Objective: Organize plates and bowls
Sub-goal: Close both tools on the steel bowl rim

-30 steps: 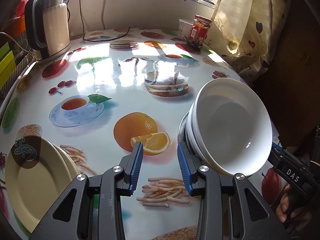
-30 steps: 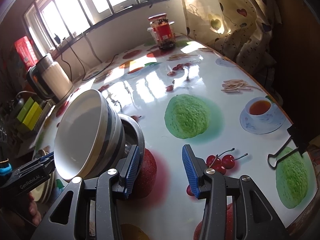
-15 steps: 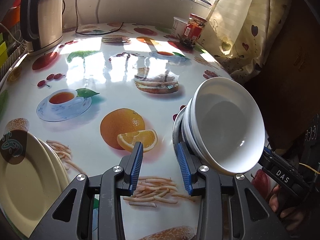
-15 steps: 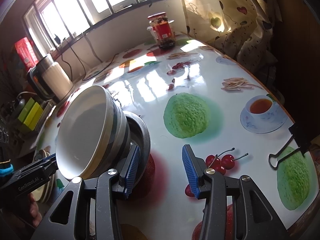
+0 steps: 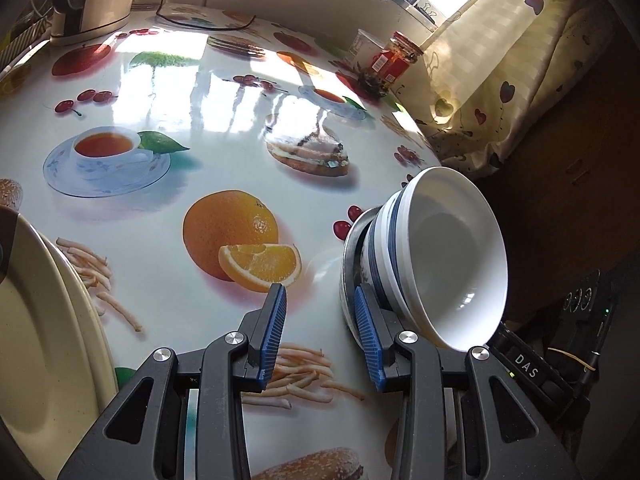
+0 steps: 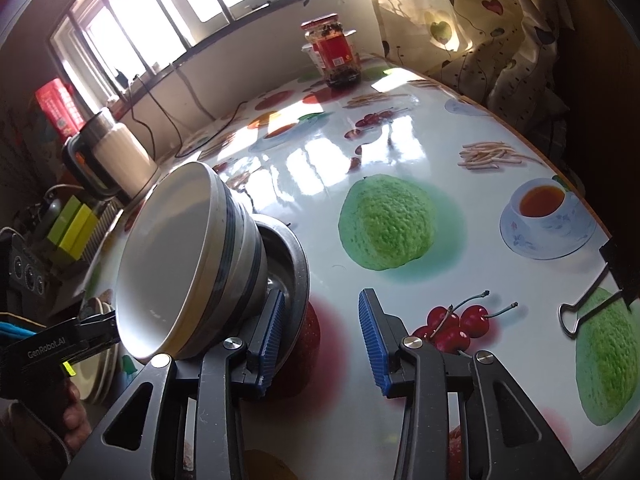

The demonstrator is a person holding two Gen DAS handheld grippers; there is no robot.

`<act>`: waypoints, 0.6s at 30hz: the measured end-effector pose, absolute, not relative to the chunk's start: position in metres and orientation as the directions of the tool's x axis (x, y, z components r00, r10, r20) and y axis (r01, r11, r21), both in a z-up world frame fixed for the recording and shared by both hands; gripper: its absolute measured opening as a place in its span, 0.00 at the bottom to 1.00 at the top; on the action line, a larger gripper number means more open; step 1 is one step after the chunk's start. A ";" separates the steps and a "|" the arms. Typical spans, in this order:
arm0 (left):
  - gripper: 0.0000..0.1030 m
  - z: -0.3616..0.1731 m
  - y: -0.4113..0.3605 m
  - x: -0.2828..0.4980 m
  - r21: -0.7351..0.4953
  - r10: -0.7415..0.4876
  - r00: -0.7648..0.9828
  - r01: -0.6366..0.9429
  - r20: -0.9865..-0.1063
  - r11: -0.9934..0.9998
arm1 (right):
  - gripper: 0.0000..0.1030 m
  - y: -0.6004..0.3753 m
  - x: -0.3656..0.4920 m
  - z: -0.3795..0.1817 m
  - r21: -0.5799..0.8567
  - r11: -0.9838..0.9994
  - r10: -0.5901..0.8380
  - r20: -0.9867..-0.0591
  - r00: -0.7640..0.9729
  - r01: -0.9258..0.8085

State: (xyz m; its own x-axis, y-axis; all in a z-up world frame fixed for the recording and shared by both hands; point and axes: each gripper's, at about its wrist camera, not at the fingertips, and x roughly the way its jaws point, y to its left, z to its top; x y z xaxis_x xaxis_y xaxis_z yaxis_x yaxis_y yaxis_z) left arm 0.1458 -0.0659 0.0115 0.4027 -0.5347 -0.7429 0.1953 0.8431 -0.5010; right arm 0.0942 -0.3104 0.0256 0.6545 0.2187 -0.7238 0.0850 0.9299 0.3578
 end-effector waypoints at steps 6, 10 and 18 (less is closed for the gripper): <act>0.36 0.010 -0.068 0.146 -0.517 -0.551 0.388 0.199 -0.739 0.833 | 0.23 -0.311 0.094 0.027 0.361 0.929 0.222 -0.716 0.661 0.079; 0.36 0.012 -0.070 0.146 -0.509 -0.545 0.392 0.202 -0.741 0.837 | 0.16 -0.308 0.094 0.028 0.362 0.930 0.234 -0.710 0.664 0.060; 0.25 0.012 -0.070 0.145 -0.543 -0.577 0.388 0.207 -0.719 0.814 | 0.13 -0.310 0.094 0.028 0.377 0.924 0.245 -0.704 0.667 0.059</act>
State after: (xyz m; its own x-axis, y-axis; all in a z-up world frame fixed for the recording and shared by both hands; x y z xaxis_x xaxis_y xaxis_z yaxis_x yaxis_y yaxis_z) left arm 0.1454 -0.0701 0.0117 0.3875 -0.5774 -0.7186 0.2067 0.8141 -0.5427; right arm 0.0936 -0.3099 0.0281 0.6673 0.2445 -0.7035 0.0593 0.9241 0.3774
